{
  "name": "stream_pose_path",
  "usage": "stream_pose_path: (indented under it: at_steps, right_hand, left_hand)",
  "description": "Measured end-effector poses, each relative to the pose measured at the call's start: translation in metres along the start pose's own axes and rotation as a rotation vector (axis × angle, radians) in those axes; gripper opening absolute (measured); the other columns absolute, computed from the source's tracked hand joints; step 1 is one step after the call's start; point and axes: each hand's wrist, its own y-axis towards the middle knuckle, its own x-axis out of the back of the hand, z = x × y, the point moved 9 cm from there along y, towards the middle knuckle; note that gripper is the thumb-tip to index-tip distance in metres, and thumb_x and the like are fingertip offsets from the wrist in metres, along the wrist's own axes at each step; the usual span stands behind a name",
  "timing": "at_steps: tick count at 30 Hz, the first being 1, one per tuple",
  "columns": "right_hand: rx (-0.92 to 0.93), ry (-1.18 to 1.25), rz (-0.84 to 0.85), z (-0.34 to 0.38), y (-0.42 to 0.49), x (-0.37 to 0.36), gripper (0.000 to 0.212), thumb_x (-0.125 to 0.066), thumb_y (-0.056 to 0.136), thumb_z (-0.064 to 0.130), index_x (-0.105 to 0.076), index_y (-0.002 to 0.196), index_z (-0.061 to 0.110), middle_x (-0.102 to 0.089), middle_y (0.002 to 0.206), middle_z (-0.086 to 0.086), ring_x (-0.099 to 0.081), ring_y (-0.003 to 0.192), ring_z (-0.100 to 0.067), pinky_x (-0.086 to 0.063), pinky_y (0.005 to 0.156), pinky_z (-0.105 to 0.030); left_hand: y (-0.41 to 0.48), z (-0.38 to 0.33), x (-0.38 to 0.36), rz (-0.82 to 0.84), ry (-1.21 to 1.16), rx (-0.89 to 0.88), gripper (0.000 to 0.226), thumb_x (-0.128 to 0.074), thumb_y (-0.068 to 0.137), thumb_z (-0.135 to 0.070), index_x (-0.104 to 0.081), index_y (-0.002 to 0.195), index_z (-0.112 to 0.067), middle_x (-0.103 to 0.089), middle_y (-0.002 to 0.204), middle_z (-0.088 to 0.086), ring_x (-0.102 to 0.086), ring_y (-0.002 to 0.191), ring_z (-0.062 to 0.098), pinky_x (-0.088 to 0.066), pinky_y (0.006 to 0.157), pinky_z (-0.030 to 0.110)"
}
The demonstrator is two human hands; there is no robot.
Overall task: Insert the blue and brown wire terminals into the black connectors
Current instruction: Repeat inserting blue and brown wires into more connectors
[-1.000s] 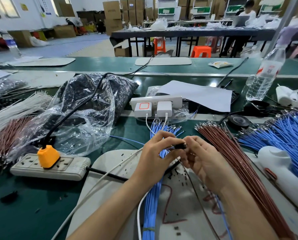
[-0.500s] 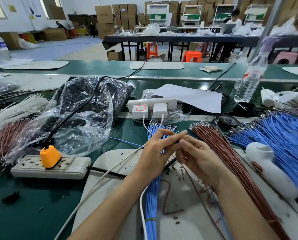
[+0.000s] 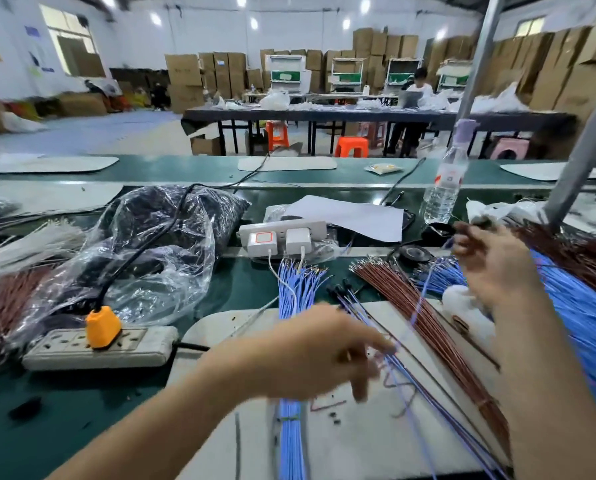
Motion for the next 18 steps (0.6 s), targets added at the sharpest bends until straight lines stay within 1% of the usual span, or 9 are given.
stream_pose_path:
  at_steps: [1,3,5,7,9,11,13,15,18]
  right_hand:
    - [0.003,-0.202,0.017,-0.003,0.005,-0.010,0.029,-0.039,0.096,-0.005,-0.053,0.111,0.015,-0.065,0.073,-0.006,-0.052,0.055,-0.009,-0.043,0.044,-0.015]
    - [-0.001,-0.631,0.093,-0.025,0.010,-0.037,0.046,-0.041,0.095,-0.008,-0.045,0.136,0.013,-0.063,0.091,-0.013,-0.054,0.064,-0.014,-0.045,0.046,-0.017]
    - [-0.025,-1.014,0.178,-0.065,0.005,-0.060,0.054,-0.049,0.090,-0.009,-0.043,0.140,0.011,-0.062,0.105,-0.019,-0.059,0.079,-0.024,-0.048,0.058,-0.025]
    - [-0.083,-1.268,0.181,-0.104,-0.008,-0.063,0.056,-0.048,0.085,-0.007,-0.045,0.139,0.009,-0.060,0.116,-0.022,-0.061,0.095,-0.031,-0.050,0.076,-0.032]
    - [-0.091,-1.337,0.146,-0.129,-0.023,-0.058,0.059,-0.048,0.084,-0.002,-0.042,0.141,0.014,-0.054,0.126,-0.019,-0.058,0.103,-0.031,-0.046,0.084,-0.033]
    - [-0.010,-1.346,0.089,-0.139,-0.036,-0.058,0.053,-0.051,0.088,0.007,-0.043,0.139,0.018,-0.048,0.131,-0.013,-0.055,0.101,-0.028,-0.044,0.082,-0.032]
    - [0.081,-1.355,0.055,-0.143,-0.050,-0.064,0.047,-0.052,0.090,0.013,-0.046,0.136,0.022,-0.043,0.132,-0.007,-0.056,0.091,-0.024,-0.043,0.069,-0.029]
    - [0.142,-1.358,0.030,-0.144,-0.059,-0.067,0.043,-0.053,0.090,0.013,-0.050,0.132,0.024,-0.040,0.132,-0.005,-0.058,0.090,-0.024,-0.040,0.062,-0.027]
    - [0.093,-1.287,-0.035,-0.145,-0.060,-0.064,0.028,-0.054,0.089,0.013,-0.059,0.114,0.024,-0.042,0.125,-0.006,-0.056,0.096,-0.026,-0.048,0.070,-0.030]
  left_hand:
    - [-0.006,-0.017,-0.019,0.134,0.035,-0.054,0.041,-0.057,0.095,-0.023,-0.049,0.135,-0.028,-0.073,0.097,-0.006,-0.053,0.060,0.000,-0.044,0.066,0.010]
    - [-0.016,-0.038,-0.050,0.346,0.085,-0.147,0.054,-0.056,0.095,-0.019,-0.036,0.144,-0.031,-0.065,0.120,-0.002,-0.059,0.091,0.006,-0.043,0.082,0.013]
    - [-0.016,-0.042,-0.057,0.404,0.034,-0.177,0.050,-0.055,0.095,-0.011,-0.043,0.141,-0.024,-0.059,0.129,0.000,-0.056,0.110,0.014,-0.037,0.084,0.005]
    - [-0.005,-0.022,-0.050,0.333,0.031,-0.099,0.033,-0.058,0.095,-0.018,-0.057,0.128,-0.017,-0.064,0.119,0.002,-0.058,0.105,0.013,-0.037,0.079,0.000]
    - [0.010,0.021,-0.028,0.126,0.154,0.092,0.024,-0.058,0.094,-0.026,-0.064,0.114,-0.013,-0.067,0.110,0.004,-0.059,0.098,0.016,-0.046,0.086,0.018]
    - [0.016,0.073,-0.003,-0.062,0.314,0.321,0.025,-0.056,0.094,-0.026,-0.063,0.112,-0.010,-0.061,0.113,0.008,-0.056,0.104,0.022,-0.042,0.092,0.031]
    - [0.013,0.112,0.009,-0.161,0.347,0.493,0.028,-0.055,0.094,-0.027,-0.058,0.115,-0.009,-0.051,0.118,0.010,-0.051,0.110,0.026,-0.040,0.093,0.033]
    - [0.012,0.132,0.009,-0.211,0.348,0.571,0.030,-0.057,0.094,-0.029,-0.053,0.114,-0.008,-0.048,0.118,0.009,-0.051,0.109,0.029,-0.041,0.091,0.036]
    - [0.016,0.142,0.007,-0.273,0.371,0.666,0.033,-0.058,0.092,-0.034,-0.050,0.111,-0.009,-0.048,0.116,0.008,-0.054,0.107,0.032,-0.044,0.087,0.038]
